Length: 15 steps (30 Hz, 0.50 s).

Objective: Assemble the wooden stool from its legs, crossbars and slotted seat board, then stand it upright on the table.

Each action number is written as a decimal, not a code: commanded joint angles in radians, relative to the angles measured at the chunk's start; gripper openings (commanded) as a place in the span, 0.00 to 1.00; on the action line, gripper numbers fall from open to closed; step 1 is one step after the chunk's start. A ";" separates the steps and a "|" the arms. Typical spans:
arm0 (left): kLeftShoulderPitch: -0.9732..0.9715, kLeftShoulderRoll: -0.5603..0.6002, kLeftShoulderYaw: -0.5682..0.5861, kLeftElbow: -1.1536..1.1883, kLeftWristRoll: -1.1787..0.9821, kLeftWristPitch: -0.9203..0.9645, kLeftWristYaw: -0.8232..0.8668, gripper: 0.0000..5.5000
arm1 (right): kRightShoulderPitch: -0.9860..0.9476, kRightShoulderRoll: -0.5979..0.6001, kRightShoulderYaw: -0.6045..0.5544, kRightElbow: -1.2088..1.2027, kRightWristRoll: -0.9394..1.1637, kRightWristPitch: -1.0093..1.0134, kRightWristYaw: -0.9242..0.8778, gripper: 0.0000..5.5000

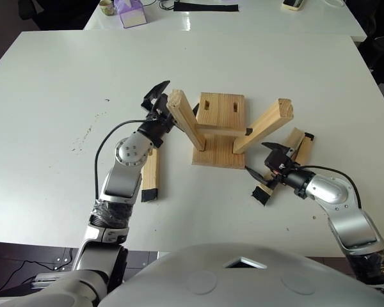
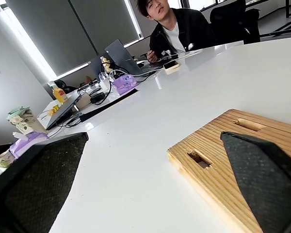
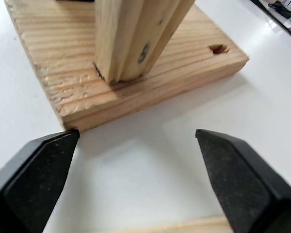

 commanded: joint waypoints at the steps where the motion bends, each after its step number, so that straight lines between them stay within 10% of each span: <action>1: 0.019 -0.023 -0.038 -0.009 0.010 -0.003 -0.003 0.92 | -0.010 -0.070 -0.017 0.071 -0.016 -0.022 0.039 0.81; 15: 0.042 -0.047 -0.070 -0.035 0.014 0.017 -0.001 0.92 | -0.075 -0.119 -0.072 0.197 -0.007 -0.064 0.052 0.81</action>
